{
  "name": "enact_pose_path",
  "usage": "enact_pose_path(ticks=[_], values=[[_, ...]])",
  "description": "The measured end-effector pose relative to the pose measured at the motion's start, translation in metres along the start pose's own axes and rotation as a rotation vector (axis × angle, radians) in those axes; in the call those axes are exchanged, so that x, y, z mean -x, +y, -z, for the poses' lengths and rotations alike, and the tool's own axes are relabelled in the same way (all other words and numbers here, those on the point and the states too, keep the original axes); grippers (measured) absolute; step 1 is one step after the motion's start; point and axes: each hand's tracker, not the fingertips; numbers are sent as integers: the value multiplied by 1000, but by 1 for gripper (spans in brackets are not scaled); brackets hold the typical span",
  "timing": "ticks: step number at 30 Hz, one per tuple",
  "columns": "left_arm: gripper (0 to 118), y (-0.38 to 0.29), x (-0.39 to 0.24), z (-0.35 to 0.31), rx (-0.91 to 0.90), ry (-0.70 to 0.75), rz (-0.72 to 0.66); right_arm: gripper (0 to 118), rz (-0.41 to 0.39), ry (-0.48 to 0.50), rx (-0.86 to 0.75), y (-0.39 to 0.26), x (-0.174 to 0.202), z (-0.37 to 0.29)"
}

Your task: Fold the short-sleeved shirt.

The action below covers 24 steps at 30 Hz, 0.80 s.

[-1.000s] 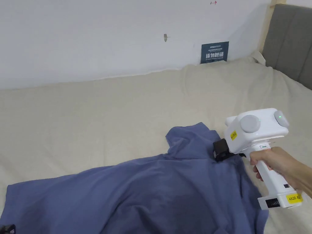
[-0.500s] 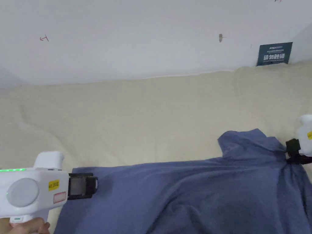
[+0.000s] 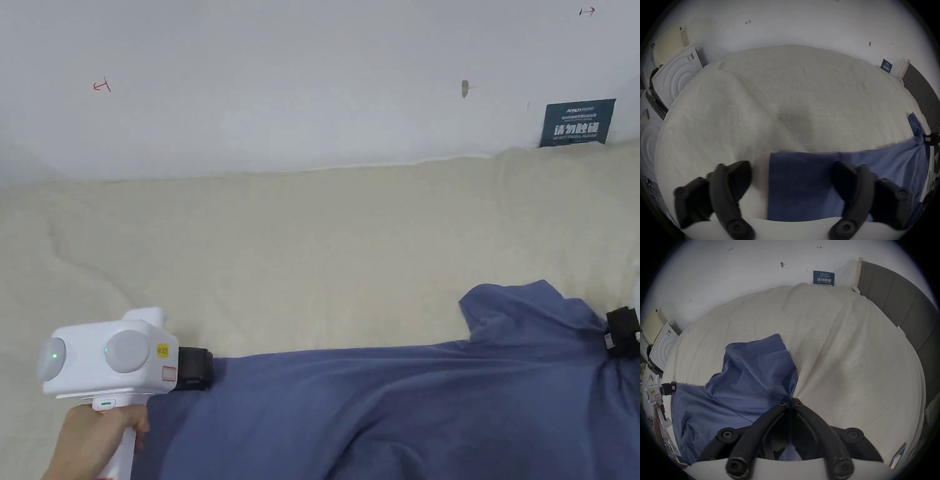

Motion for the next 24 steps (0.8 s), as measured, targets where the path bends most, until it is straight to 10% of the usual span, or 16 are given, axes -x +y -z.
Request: enact_pose_path(ticks=[2, 4, 5, 24], values=[[65, -3, -5, -4, -31, -10, 11, 1, -1, 0, -2, 1, 2, -4], [11, -4, -15, -6, -46, -13, 28, 1, 3, 0, -6, 5, 1, -9], [7, -2, -25, -8, -39, -20, 42, 1, 3, -5, -10, 6, 2, -13], [4, 40, 0, -224, -418, 14, 40, 0, 7, 121, -284, 39, 16, -201]])
